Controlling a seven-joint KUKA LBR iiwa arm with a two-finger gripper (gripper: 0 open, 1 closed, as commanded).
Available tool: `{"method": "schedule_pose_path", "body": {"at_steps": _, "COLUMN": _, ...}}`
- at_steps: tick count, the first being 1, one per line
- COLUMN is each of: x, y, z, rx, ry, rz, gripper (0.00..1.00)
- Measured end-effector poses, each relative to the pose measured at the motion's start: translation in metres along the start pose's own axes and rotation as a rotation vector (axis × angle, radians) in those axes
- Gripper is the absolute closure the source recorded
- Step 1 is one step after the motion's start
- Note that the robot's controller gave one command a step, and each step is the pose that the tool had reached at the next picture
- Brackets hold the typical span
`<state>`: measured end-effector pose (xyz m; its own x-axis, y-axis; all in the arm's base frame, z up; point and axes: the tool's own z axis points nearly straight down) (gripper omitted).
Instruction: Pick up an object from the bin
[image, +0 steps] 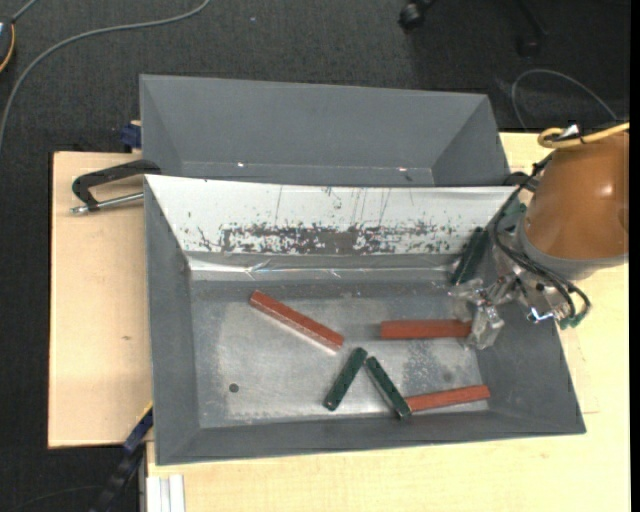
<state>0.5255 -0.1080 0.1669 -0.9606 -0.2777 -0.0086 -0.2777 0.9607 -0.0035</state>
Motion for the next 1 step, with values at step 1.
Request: {"method": "schedule_pose_path", "body": {"at_steps": 1, "x": -0.0076, "y": 0.0, "z": -0.085, "rx": -0.001, "ry": 0.002, "rz": 0.003, "gripper": 1.0}}
